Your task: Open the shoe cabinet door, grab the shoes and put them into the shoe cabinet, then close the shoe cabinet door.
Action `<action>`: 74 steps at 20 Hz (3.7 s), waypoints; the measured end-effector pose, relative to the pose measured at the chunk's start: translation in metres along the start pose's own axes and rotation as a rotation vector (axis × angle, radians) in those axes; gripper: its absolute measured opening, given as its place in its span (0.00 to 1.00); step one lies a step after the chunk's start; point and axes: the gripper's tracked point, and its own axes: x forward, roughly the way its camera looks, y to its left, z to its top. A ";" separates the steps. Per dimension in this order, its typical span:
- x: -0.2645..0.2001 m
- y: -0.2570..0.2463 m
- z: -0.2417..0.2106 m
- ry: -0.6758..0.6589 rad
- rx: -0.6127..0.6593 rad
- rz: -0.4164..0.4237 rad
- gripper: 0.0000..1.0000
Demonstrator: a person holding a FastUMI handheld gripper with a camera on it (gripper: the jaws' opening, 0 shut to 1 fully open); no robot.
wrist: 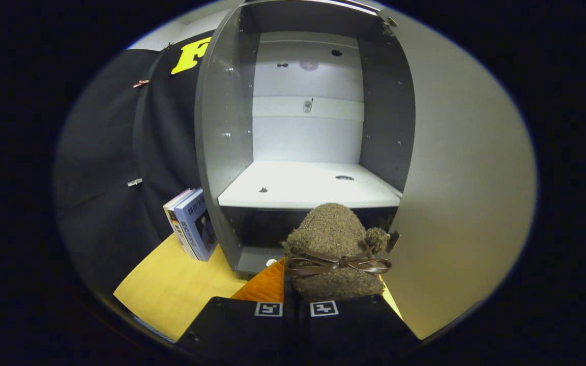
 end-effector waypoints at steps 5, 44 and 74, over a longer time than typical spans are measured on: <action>0.011 0.005 0.040 -0.009 0.004 0.011 0.05; 0.289 -0.037 0.111 0.306 -0.001 -0.031 0.11; -0.136 -0.033 0.201 -0.351 0.049 0.041 0.98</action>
